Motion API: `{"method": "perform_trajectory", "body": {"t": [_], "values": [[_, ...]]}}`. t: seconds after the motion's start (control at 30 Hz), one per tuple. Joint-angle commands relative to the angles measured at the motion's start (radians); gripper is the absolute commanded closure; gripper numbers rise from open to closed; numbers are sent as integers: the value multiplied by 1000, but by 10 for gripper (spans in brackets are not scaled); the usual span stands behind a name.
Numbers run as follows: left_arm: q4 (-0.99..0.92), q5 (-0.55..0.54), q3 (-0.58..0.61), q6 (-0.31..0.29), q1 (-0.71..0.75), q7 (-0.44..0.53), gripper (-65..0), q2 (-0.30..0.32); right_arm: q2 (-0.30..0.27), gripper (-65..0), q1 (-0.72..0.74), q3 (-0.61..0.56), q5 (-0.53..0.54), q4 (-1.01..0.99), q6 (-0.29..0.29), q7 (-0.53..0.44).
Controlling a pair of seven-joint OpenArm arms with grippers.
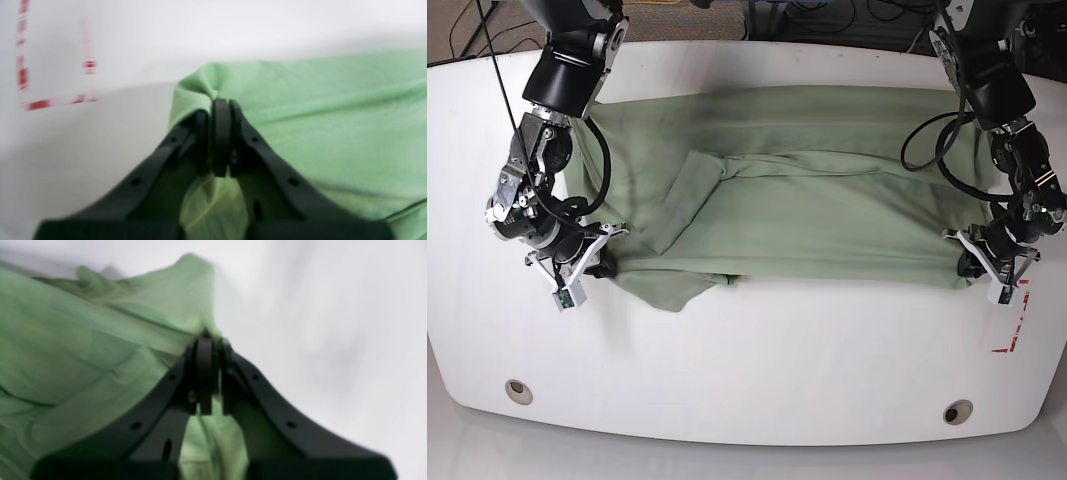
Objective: Layout the t-shirt on the table in an organized manner, then fold the t-shirt properly
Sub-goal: 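Hold the hem with both grippers and lift it off the table, then carry the held hem with both grippers toward the robot, folding the shirt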
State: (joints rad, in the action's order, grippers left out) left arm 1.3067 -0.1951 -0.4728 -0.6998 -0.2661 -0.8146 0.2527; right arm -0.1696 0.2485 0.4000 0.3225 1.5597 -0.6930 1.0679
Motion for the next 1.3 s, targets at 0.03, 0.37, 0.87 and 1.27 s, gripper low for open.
{"method": "perform_trajectory", "body": {"t": [0.03, 0.37, 0.87, 1.27], "values": [[24, -10, -28, 2, -22, 22, 0, 18, -15, -29, 28, 17, 19, 58, -5, 28], [24, -13, -39, 2, 1, 22, 0, 47, -11, -29, -15, 67, 19, 160, -5, 102], [60, -11, -39, 2, 81, 22, 0, 47, -2, -35, -157, 69, 123, 246, -5, 107], [58, -11, -34, 2, 107, 22, 0, 47, 57, -509, -53, 64, 122, 140, -5, 68]]}}
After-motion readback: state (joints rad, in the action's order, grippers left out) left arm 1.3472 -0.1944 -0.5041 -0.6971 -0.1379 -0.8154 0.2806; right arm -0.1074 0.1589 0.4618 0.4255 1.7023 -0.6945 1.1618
